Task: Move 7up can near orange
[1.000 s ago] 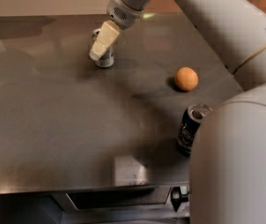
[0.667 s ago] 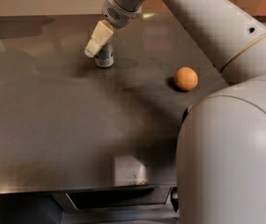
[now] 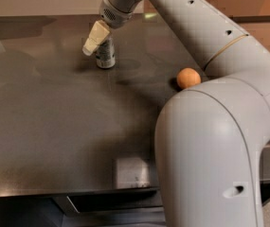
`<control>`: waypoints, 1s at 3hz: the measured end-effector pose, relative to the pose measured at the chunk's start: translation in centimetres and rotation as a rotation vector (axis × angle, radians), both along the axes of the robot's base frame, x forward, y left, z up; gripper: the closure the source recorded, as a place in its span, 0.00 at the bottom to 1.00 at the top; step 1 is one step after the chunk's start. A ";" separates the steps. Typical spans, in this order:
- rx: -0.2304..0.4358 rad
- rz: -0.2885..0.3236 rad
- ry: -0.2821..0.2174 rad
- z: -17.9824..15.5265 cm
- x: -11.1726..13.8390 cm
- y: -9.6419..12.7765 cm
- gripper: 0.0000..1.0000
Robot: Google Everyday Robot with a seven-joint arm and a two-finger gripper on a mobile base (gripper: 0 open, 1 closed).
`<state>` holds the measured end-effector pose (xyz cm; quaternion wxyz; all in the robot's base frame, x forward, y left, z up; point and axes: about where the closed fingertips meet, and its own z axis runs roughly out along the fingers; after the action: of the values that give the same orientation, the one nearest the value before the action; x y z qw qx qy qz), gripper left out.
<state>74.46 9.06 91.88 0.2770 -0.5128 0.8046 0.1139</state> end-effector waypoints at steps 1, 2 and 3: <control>-0.013 -0.013 0.021 -0.5 0.9 0.0 0.00; -0.022 -0.003 0.040 -0.8 1.0 0.0 0.17; -0.023 0.012 0.060 -0.8 0.7 -0.3 0.41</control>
Offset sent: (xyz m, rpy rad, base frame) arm 0.0137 -0.0054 0.0006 -0.0288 0.0557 0.0054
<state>75.13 8.79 91.09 0.2462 -0.5172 0.8106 0.1218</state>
